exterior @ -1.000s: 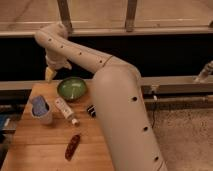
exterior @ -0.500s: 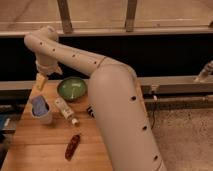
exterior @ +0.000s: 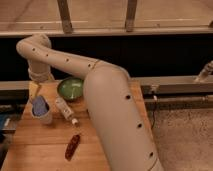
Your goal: Place the white sponge in the ceramic bowl
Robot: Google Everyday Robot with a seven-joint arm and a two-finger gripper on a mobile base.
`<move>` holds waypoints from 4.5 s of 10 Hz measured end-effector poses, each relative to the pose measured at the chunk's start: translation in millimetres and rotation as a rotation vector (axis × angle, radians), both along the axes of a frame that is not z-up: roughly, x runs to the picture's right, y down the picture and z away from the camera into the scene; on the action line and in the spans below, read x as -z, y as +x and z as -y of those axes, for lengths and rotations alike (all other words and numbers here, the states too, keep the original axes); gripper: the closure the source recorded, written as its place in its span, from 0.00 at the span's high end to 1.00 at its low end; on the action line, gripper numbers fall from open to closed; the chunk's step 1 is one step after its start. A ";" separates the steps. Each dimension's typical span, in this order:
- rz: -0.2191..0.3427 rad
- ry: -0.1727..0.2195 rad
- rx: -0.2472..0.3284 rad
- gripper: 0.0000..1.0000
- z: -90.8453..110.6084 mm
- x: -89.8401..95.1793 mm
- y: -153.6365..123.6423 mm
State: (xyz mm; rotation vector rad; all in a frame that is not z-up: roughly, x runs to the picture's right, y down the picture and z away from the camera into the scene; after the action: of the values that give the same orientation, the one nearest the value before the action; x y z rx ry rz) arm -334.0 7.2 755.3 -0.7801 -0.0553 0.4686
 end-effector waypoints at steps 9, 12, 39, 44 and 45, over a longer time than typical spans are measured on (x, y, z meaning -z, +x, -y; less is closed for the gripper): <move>0.039 -0.030 0.037 0.80 -10.9 -8.5 -20.1; 0.035 -0.043 0.046 0.80 -14.9 -11.9 -23.2; 0.030 0.066 -0.041 0.02 40.7 12.9 17.6; -0.003 0.067 -0.126 0.02 84.7 -1.5 60.3; -0.006 0.065 -0.139 0.02 86.4 -3.7 65.4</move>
State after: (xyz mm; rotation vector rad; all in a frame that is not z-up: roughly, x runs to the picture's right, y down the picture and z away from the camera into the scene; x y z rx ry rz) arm -268.6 -79.1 759.0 -0.7139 -0.1192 0.5984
